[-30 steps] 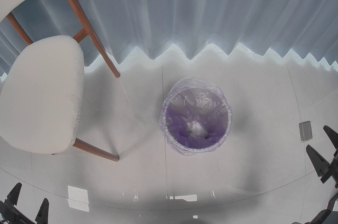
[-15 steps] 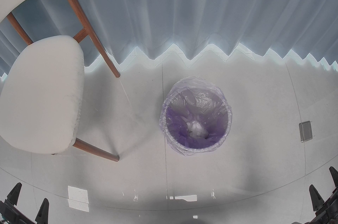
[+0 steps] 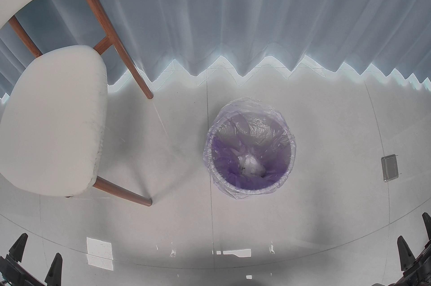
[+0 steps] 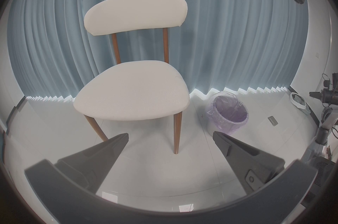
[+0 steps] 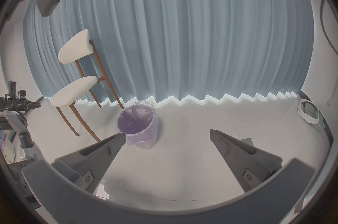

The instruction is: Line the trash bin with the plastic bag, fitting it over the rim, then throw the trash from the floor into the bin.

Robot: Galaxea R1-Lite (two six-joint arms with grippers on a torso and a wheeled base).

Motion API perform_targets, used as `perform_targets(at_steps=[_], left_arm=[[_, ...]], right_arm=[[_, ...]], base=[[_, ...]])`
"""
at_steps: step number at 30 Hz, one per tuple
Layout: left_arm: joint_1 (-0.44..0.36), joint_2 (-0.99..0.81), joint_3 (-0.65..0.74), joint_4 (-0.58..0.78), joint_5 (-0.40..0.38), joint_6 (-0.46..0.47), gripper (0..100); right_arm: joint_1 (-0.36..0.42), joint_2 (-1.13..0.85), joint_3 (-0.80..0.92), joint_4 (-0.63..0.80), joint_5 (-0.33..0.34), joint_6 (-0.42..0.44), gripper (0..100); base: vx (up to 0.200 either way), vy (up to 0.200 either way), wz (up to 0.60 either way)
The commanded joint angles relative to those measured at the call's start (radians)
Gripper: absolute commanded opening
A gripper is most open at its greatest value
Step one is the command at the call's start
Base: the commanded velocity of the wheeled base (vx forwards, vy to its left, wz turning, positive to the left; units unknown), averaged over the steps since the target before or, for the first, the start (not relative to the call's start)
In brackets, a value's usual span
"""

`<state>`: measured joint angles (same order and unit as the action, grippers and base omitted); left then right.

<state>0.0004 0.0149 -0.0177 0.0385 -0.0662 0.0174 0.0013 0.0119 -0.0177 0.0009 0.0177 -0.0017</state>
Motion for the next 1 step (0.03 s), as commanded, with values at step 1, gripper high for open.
perform_targets(at_steps=[1], left_arm=[[0.001, -0.015, 0.018, 0.000, 0.000, 0.001, 100]], right_arm=[[-0.001, -0.010, 0.018, 0.001, -0.004, -0.001, 100]], base=[[0.000, 0.000, 0.00]])
